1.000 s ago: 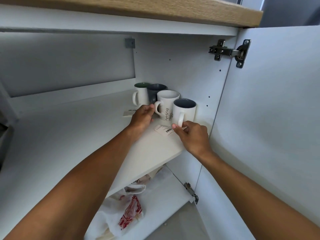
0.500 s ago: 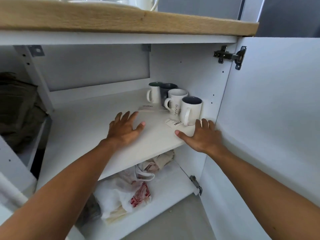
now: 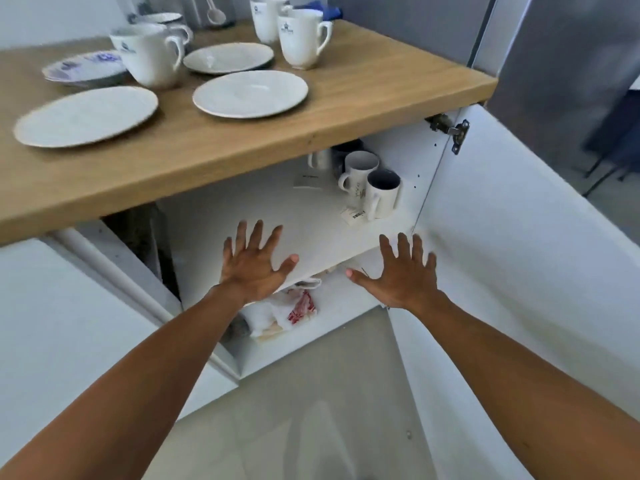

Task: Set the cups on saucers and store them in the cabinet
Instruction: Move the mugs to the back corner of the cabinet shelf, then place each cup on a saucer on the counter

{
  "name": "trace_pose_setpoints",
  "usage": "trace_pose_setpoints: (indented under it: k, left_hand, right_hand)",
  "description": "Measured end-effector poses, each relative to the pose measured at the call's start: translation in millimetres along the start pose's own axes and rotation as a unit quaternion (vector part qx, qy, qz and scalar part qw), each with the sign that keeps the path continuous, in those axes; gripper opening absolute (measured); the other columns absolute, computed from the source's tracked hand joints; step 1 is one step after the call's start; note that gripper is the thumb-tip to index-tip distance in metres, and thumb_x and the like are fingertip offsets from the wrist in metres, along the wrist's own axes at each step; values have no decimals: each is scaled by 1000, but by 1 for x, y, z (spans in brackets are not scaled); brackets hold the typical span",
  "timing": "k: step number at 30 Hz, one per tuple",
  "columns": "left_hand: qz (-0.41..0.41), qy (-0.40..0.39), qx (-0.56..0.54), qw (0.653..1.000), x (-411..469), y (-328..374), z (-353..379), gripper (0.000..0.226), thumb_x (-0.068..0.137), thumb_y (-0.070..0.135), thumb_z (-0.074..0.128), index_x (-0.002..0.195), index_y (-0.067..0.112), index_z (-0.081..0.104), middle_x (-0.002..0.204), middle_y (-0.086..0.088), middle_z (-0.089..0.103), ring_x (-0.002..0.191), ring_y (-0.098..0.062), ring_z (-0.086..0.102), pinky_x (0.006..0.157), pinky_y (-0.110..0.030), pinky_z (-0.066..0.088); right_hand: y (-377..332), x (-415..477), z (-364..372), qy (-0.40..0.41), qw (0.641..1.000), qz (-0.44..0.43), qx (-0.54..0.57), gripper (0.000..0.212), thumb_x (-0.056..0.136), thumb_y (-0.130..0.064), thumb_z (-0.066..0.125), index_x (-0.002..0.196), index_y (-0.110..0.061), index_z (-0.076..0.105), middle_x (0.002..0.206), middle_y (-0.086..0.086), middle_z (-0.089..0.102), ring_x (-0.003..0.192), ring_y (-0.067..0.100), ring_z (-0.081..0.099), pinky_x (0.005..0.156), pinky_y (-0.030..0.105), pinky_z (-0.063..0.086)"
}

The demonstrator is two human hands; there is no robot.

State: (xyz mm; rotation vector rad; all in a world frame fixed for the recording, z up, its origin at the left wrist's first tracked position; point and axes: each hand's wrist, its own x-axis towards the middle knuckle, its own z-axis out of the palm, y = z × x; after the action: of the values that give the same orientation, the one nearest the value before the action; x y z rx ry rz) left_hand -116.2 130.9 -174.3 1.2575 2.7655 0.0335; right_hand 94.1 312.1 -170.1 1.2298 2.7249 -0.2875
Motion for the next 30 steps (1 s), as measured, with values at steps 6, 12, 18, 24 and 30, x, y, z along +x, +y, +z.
trace_pose_setpoints:
  k: [6, 12, 18, 24, 30]
  left_hand:
    - [-4, -51, -36, 998, -83, 16, -83, 82, 87, 80, 12, 156, 39, -4, 167, -2, -9, 151, -31, -18, 120, -54, -6]
    - [-7, -91, -50, 995, -159, 38, -141, 80, 88, 78, 13, 156, 40, -6, 167, -1, -12, 151, -30, -20, 121, -53, -6]
    - [-9, -90, -74, 993, -206, 60, -192, 82, 86, 79, 9, 156, 39, -4, 167, 0, -9, 151, -28, -21, 121, -53, -4]
    - [-47, -68, -104, 991, -214, 63, -241, 85, 83, 81, 9, 156, 40, -1, 166, 1, -10, 150, -26, -23, 121, -51, -4]
    - [-51, -37, -139, 988, -173, 51, -278, 76, 91, 75, 21, 156, 41, 2, 167, 2, -9, 151, -24, -21, 121, -50, -2]
  right_hand:
    - [-11, -91, -77, -28, 999, -14, -19, 119, 63, -101, 13, 158, -31, 0, 168, 8, -6, 152, 33, -15, 120, 60, -2]
    - [-10, -160, -148, -57, 997, -37, -40, 115, 67, -99, 17, 158, -31, -4, 167, 9, -9, 152, 34, -17, 118, 61, -3]
    - [-3, -187, -206, -72, 994, -61, -49, 114, 68, -98, 18, 158, -31, -6, 167, 8, -11, 151, 34, -19, 118, 61, -3]
    - [0, -173, -260, -62, 993, -90, -40, 117, 65, -99, 15, 158, -31, -7, 167, 8, -12, 151, 33, -21, 118, 61, -2]
    - [-19, -125, -294, -51, 991, -117, -33, 113, 69, -97, 19, 158, -31, -5, 168, 8, -6, 152, 33, -18, 120, 61, 1]
